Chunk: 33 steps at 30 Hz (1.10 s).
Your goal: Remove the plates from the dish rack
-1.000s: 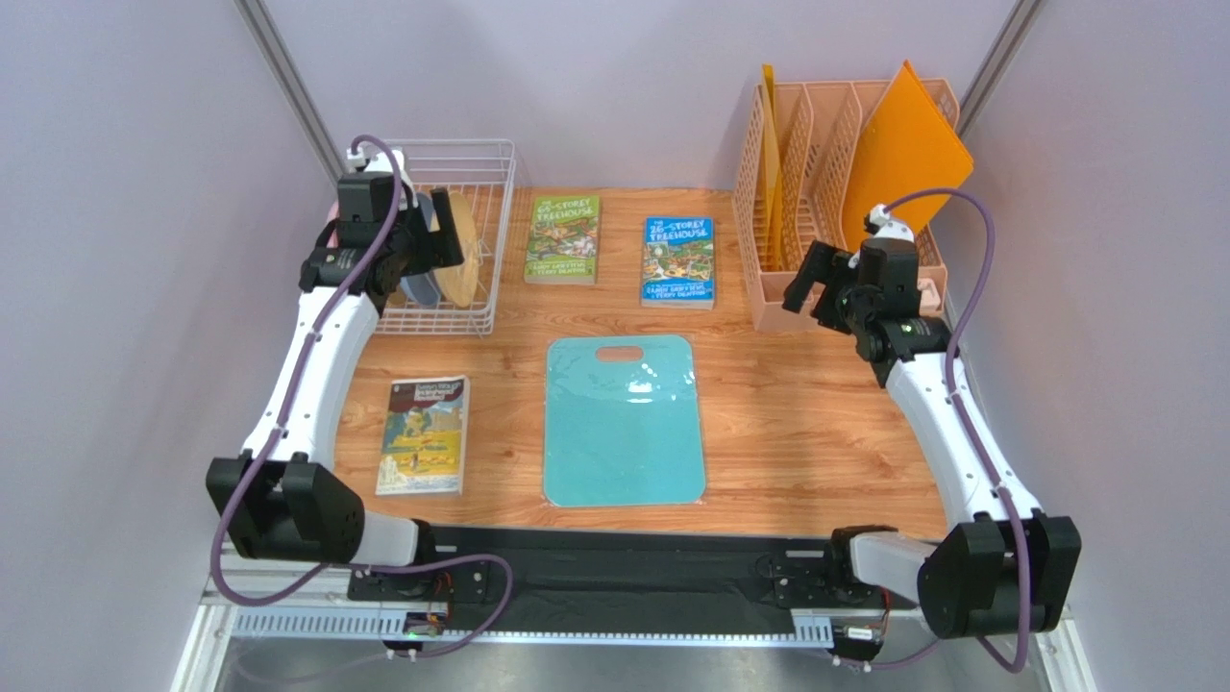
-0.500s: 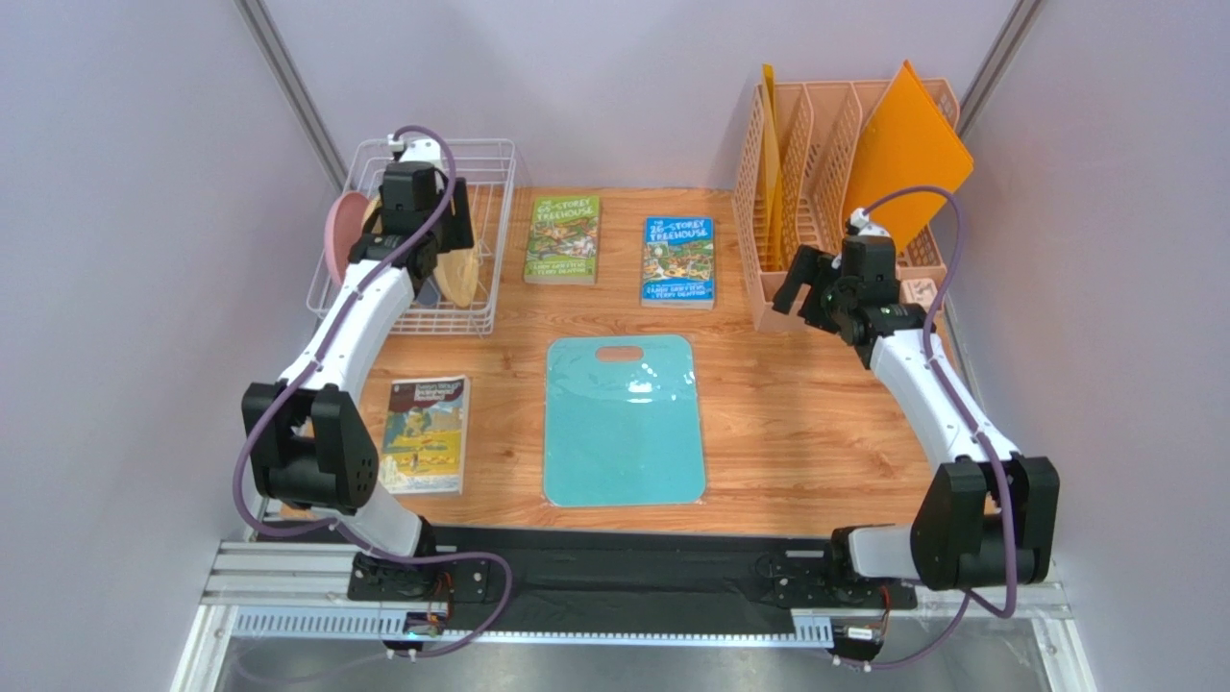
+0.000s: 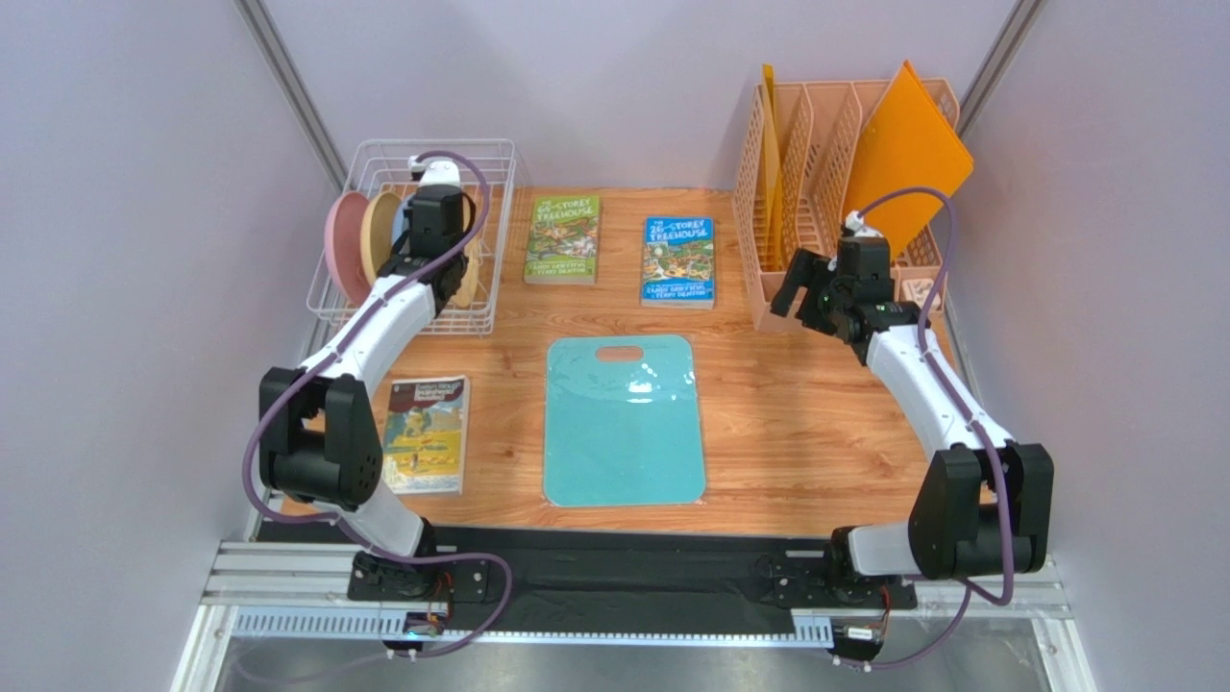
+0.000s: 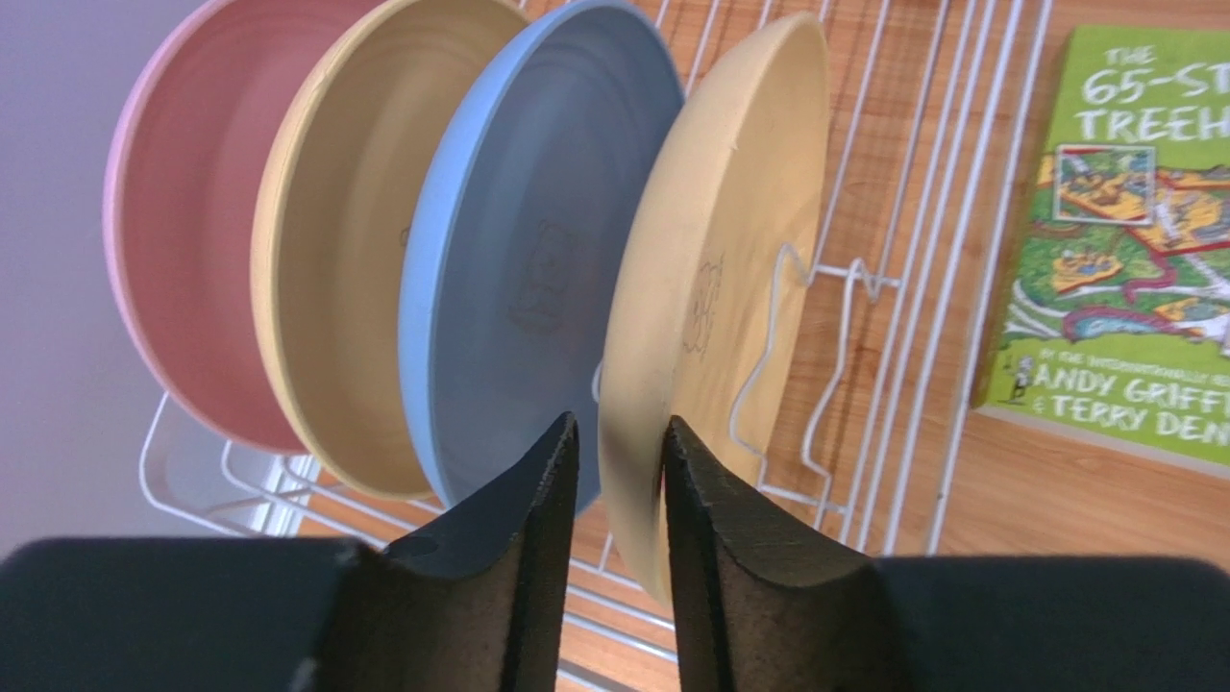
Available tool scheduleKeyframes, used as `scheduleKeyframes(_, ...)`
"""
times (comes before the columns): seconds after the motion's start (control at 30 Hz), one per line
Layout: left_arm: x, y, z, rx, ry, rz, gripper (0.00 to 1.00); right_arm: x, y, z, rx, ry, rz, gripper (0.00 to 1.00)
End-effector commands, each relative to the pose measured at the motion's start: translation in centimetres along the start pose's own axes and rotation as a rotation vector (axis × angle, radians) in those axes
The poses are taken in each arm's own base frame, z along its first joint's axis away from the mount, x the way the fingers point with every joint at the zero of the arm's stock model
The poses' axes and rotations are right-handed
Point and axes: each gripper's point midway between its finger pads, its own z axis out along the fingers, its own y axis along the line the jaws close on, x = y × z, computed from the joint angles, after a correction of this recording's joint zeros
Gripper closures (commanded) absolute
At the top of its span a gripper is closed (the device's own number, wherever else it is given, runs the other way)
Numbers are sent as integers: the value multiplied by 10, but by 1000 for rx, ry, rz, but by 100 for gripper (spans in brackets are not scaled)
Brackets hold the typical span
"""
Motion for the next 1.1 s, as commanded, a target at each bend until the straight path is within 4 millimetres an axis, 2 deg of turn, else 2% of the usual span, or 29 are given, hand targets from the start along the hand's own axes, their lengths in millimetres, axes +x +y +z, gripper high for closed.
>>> scheduleKeyframes(0.0,-5,14,1,-89,-41,0,70,-8,1,-3,-11,-46,-17,11)
scheduleKeyframes(0.07,-3,14,0,-91,-40,3,81,-7,0,-2,-7,-44,-17,11)
scheduleKeyframes(0.1,0,15,0,-100,-38,3,91,-7,0,-2,-7,-44,-15,11)
scheduleKeyframes(0.17,2,16,-1,-105,-38,5,95,-6,1,-1,-8,-39,-13,11)
scheduleKeyframes(0.2,2,16,-2,-110,-42,7,100,-5,1,-1,-9,-37,-13,11)
scheduleKeyframes(0.47,-8,14,-12,-214,-109,39,100,-3,-1,-3,-1,-33,-3,10)
scheduleKeyframes(0.73,-7,24,-21,-493,-108,143,100,0,-2,-5,4,-26,-4,9)
scheduleKeyframes(1.07,-12,11,-30,-562,-133,165,100,4,-8,-1,30,-18,-4,8)
